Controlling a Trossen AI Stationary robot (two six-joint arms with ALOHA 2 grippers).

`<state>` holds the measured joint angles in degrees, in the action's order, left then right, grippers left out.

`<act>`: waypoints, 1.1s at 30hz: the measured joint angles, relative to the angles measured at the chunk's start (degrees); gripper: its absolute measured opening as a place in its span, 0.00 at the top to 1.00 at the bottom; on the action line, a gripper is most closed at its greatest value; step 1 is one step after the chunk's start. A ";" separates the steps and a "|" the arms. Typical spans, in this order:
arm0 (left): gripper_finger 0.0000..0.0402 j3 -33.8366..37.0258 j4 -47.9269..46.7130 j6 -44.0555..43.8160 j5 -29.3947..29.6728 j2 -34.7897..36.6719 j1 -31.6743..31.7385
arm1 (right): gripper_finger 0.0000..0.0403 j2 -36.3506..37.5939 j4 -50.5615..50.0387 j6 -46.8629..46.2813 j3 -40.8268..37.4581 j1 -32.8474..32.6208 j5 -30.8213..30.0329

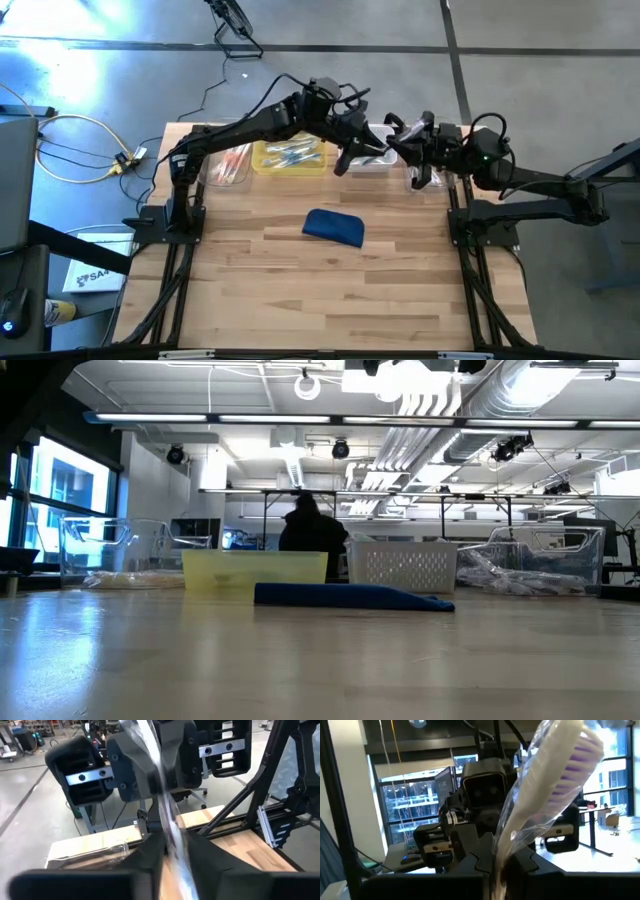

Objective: Pick & Place Toothbrushes
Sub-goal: Put the violet toothbrush into the right transparent bin

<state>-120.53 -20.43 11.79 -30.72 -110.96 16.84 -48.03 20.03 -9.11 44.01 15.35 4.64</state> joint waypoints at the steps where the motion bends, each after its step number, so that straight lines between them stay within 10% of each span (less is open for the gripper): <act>1: 0.78 0.00 -0.09 0.40 0.00 0.00 0.00 | 0.97 0.00 -0.28 -0.31 0.00 0.00 0.02; 10: 0.54 -0.02 -0.28 1.00 -2.69 2.13 3.98 | 0.97 2.36 -6.43 -0.30 -0.02 0.15 -5.62; 24: 0.54 -1.70 -0.24 -7.57 -14.88 2.19 9.36 | 0.97 11.02 -35.12 -10.88 0.00 0.17 -44.34; 33: 0.54 -1.70 -2.35 -5.92 -15.08 2.23 9.41 | 0.97 8.95 -56.31 -26.80 0.00 4.89 -48.17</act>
<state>-122.23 -22.78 5.87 -45.80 -108.73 26.25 -39.08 -36.28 -35.90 44.01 20.24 -43.53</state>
